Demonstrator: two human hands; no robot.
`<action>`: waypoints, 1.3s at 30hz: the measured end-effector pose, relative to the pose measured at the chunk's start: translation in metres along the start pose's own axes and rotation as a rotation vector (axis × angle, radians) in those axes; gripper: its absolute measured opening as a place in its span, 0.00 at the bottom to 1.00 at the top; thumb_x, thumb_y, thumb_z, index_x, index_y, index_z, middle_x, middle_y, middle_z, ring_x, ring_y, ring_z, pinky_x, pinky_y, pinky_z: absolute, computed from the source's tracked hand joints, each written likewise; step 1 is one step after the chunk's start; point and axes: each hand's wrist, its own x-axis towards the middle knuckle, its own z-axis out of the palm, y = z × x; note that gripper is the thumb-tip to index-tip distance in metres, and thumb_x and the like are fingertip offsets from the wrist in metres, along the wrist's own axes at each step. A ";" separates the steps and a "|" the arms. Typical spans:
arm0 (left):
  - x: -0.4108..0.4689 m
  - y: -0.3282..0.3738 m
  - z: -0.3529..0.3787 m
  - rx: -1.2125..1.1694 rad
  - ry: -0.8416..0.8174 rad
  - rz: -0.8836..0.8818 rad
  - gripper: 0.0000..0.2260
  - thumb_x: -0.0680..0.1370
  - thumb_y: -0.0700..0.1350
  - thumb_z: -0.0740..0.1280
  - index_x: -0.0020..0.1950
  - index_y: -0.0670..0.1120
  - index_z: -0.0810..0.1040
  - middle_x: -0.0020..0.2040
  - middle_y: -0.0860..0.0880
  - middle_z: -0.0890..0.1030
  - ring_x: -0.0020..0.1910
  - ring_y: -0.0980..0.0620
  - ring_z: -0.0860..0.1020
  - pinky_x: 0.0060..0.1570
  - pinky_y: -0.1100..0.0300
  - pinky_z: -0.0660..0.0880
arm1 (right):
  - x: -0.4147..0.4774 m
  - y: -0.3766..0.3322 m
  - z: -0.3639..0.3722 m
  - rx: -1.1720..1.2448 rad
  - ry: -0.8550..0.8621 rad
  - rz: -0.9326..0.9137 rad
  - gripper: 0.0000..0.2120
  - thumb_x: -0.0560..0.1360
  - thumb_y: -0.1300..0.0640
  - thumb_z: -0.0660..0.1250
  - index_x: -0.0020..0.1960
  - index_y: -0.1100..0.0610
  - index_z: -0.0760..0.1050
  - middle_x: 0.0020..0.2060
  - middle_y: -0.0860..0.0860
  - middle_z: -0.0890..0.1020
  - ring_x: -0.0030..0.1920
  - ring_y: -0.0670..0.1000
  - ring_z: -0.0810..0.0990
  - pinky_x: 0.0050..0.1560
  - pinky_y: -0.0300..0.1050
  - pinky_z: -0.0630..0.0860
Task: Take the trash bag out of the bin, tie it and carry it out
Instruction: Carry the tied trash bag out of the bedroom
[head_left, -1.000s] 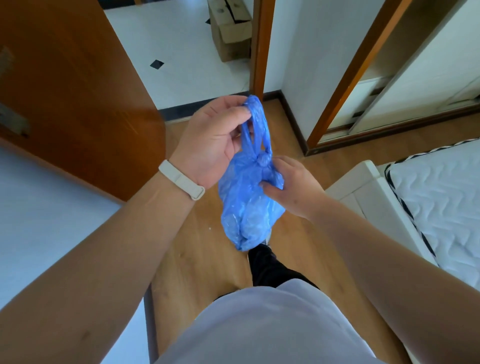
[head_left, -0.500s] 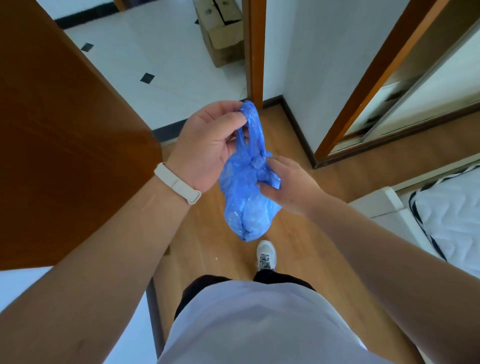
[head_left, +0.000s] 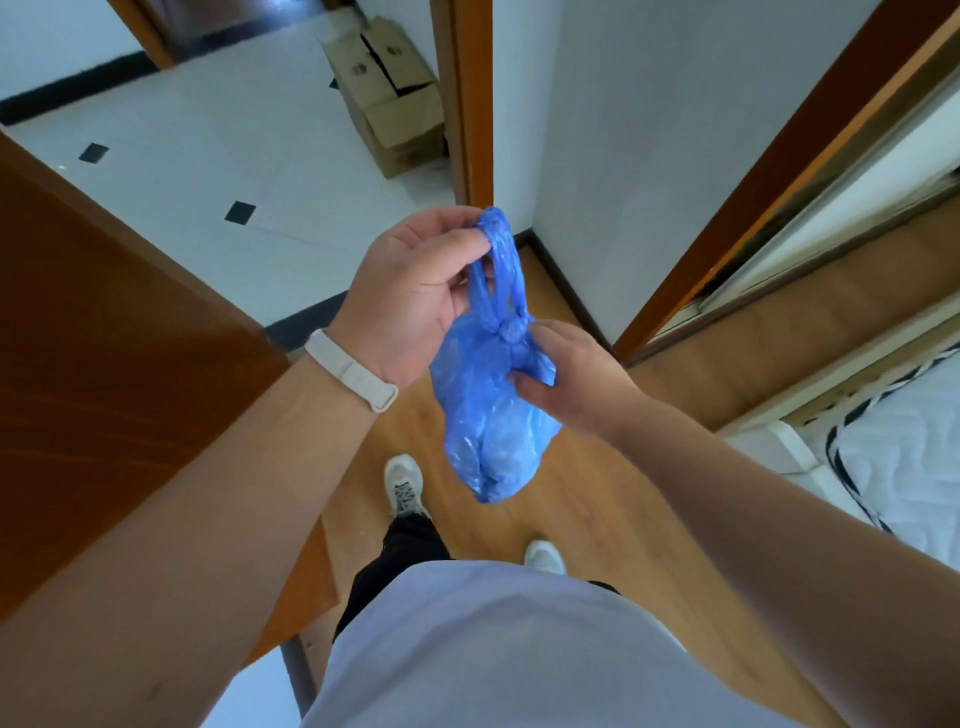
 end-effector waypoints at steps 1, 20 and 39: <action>0.012 0.007 -0.009 0.007 -0.025 -0.010 0.06 0.70 0.36 0.64 0.40 0.44 0.80 0.36 0.45 0.81 0.38 0.49 0.78 0.44 0.55 0.76 | 0.014 -0.002 0.004 0.002 0.027 0.004 0.15 0.70 0.52 0.71 0.52 0.57 0.74 0.47 0.50 0.77 0.50 0.57 0.75 0.49 0.46 0.71; 0.193 0.117 -0.131 0.012 -0.301 -0.121 0.05 0.71 0.36 0.64 0.43 0.43 0.79 0.38 0.45 0.80 0.38 0.49 0.77 0.45 0.56 0.74 | 0.215 -0.057 0.037 -0.032 0.252 0.051 0.26 0.70 0.56 0.71 0.41 0.40 0.52 0.36 0.46 0.66 0.37 0.52 0.64 0.41 0.43 0.62; 0.410 0.071 -0.056 0.224 -0.322 -0.269 0.06 0.72 0.35 0.63 0.43 0.42 0.79 0.39 0.44 0.80 0.39 0.48 0.78 0.41 0.58 0.77 | 0.350 0.118 0.010 0.081 0.185 0.218 0.14 0.70 0.48 0.63 0.43 0.59 0.72 0.38 0.53 0.75 0.40 0.57 0.73 0.41 0.54 0.74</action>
